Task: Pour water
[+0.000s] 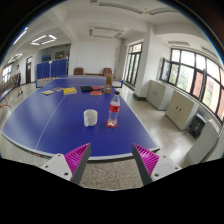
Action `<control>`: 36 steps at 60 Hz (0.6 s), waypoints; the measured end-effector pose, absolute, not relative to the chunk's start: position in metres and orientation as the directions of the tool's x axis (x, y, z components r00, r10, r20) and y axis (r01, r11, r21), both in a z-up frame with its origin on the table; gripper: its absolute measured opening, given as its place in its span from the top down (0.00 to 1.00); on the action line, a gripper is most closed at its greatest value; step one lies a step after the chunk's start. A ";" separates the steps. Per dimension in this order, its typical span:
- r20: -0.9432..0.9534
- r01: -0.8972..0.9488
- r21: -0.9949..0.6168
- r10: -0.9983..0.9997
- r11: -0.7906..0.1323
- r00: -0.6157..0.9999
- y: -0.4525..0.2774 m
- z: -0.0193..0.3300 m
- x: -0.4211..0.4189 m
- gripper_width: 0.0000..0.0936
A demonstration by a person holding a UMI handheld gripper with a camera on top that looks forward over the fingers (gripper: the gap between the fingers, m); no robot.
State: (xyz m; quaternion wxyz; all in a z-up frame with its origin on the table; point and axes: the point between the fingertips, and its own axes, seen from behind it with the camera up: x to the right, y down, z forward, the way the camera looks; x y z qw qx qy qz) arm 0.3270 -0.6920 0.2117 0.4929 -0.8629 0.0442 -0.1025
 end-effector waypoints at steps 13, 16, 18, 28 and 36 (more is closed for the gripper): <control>0.126 0.022 -0.878 -0.188 -0.478 0.974 -0.721 0.231 0.325 0.09; 0.123 0.025 -0.883 -0.181 -0.468 0.976 -0.725 0.236 0.323 0.09; 0.124 0.030 -0.887 -0.175 -0.462 0.977 -0.727 0.239 0.322 0.09; 0.109 0.028 -0.896 -0.157 -0.442 0.982 -0.727 0.252 0.314 0.09; 0.119 0.041 -0.900 -0.154 -0.433 0.981 -0.723 0.255 0.316 0.09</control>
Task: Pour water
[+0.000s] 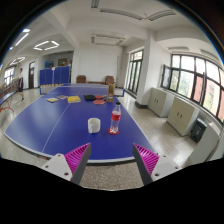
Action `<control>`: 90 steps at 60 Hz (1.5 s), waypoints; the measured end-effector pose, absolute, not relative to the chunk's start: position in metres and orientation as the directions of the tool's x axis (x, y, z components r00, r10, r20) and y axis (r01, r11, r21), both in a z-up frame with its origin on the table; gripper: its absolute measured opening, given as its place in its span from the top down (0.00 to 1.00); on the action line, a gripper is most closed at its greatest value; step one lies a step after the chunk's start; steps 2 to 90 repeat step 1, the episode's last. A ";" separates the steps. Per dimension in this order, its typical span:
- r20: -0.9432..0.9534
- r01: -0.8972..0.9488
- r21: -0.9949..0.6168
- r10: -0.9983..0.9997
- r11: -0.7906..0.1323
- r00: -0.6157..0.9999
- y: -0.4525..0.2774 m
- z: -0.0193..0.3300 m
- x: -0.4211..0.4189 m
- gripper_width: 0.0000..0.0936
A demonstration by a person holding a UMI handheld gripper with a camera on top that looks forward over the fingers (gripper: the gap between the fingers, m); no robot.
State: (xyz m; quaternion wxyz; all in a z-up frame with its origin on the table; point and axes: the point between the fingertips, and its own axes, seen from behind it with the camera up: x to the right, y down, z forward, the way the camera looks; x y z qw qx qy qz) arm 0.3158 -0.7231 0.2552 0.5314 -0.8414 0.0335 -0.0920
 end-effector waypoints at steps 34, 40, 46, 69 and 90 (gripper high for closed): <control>0.119 0.041 -0.900 -0.154 -0.435 0.981 -0.723 0.255 0.316 0.09; 0.119 0.041 -0.900 -0.154 -0.435 0.981 -0.723 0.255 0.316 0.09; 0.119 0.041 -0.900 -0.154 -0.435 0.981 -0.723 0.255 0.316 0.09; 0.119 0.041 -0.900 -0.154 -0.435 0.981 -0.723 0.255 0.316 0.09; 0.119 0.041 -0.900 -0.154 -0.435 0.981 -0.723 0.255 0.316 0.09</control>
